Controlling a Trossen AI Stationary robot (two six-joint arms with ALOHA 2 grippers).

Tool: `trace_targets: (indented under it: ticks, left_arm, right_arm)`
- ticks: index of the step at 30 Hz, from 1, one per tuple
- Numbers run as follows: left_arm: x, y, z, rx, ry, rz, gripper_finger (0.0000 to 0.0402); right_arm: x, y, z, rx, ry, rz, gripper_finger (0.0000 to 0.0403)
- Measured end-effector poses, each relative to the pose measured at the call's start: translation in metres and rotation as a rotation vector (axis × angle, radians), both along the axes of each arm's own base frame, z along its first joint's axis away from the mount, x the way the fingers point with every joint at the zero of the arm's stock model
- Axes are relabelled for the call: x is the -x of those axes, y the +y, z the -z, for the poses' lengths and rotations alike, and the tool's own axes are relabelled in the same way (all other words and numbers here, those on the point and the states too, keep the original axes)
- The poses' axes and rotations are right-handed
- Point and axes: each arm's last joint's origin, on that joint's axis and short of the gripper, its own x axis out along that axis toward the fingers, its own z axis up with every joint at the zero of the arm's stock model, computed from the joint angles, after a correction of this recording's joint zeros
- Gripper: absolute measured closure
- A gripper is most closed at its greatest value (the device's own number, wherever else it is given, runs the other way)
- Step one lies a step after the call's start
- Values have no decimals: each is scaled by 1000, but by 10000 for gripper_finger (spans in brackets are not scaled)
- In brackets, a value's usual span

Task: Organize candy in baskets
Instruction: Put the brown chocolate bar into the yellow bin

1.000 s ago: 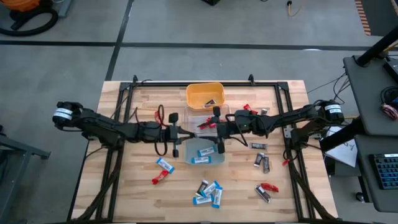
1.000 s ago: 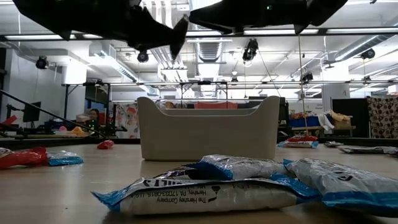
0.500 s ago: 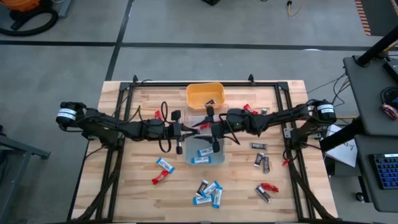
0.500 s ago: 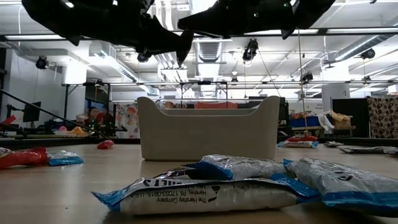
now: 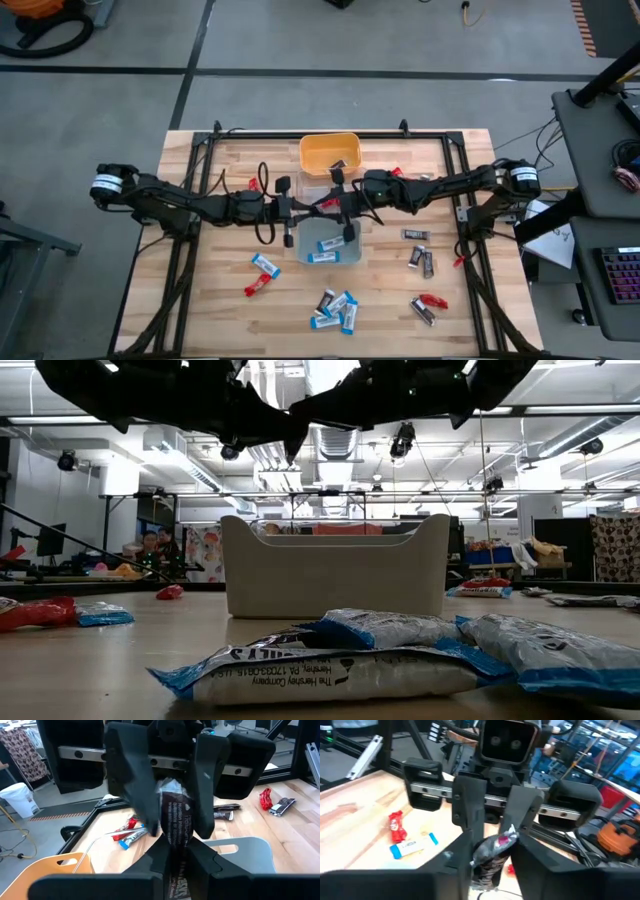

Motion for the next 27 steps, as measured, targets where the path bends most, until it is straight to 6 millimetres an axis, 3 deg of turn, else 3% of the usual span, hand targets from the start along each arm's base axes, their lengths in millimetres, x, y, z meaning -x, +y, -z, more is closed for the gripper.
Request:
trace_targets:
  ticks: [4, 9, 14, 21, 27]
  left_arm:
    - [0, 0, 0, -1, 0, -3, 374]
    - [0, 4, 0, 48, -2, -41, 368]
    - [3, 5, 1, 64, 27, -64, 329]
    - [19, 16, -8, 28, 91, -206, 274]
    - [37, 30, -18, -14, 156, -257, 267]
  right_arm:
    - [0, -1, 0, -2, 1, -9, 360]
    - [1, -4, 0, -3, 7, 2, 362]
    - [6, -14, -4, -43, 39, 33, 363]
    - [10, -42, -15, -121, 247, 133, 361]
    - [18, -73, -18, -131, 360, 229, 361]
